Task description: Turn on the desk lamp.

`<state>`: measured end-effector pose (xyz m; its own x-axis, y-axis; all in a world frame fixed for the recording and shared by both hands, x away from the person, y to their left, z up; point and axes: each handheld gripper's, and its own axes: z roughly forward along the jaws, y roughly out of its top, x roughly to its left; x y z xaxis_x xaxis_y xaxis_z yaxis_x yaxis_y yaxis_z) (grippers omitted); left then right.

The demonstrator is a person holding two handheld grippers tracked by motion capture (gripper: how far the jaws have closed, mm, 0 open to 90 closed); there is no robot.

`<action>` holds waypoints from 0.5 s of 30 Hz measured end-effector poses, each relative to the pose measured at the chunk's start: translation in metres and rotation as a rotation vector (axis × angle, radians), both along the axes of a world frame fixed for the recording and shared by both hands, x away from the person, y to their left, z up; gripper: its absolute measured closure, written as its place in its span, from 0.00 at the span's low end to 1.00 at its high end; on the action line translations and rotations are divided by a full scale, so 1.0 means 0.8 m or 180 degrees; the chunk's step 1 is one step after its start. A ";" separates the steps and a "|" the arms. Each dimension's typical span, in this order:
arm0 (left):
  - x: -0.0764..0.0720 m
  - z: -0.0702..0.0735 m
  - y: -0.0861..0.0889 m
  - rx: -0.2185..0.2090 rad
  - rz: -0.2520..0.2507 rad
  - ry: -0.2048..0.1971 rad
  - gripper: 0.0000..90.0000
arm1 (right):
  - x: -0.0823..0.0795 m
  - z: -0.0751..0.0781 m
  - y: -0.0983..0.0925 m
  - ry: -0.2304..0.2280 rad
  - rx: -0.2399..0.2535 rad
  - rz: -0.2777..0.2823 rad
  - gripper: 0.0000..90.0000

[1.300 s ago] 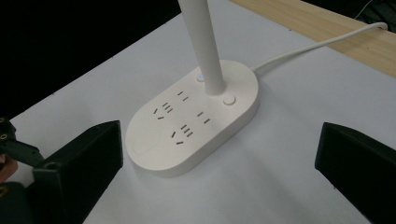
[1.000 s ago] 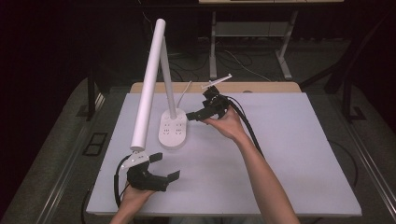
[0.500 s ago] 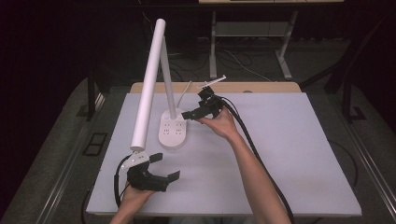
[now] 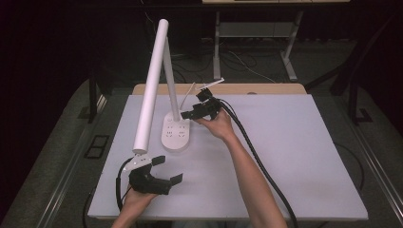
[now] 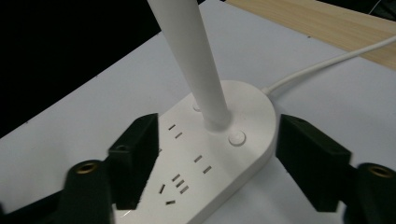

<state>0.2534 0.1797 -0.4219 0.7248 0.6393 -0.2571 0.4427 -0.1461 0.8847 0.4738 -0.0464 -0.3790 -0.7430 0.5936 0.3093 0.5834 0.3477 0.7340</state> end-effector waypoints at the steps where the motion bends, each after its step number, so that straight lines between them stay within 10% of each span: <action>1: 0.000 0.000 0.000 -0.0007 -0.0002 -0.0001 0.00 | 0.000 -0.001 0.001 -0.0029 -0.0012 -0.0002 0.38; 15: 0.002 0.001 0.006 -0.0043 0.0054 -0.0007 0.00 | 0.013 -0.024 0.007 0.0044 0.0200 -0.0083 0.69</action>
<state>0.2552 0.1841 -0.4211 0.7144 0.6479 -0.2643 0.4431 -0.1265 0.8875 0.4843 -0.0411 -0.3985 -0.7229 0.5918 0.3567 0.6019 0.2858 0.7456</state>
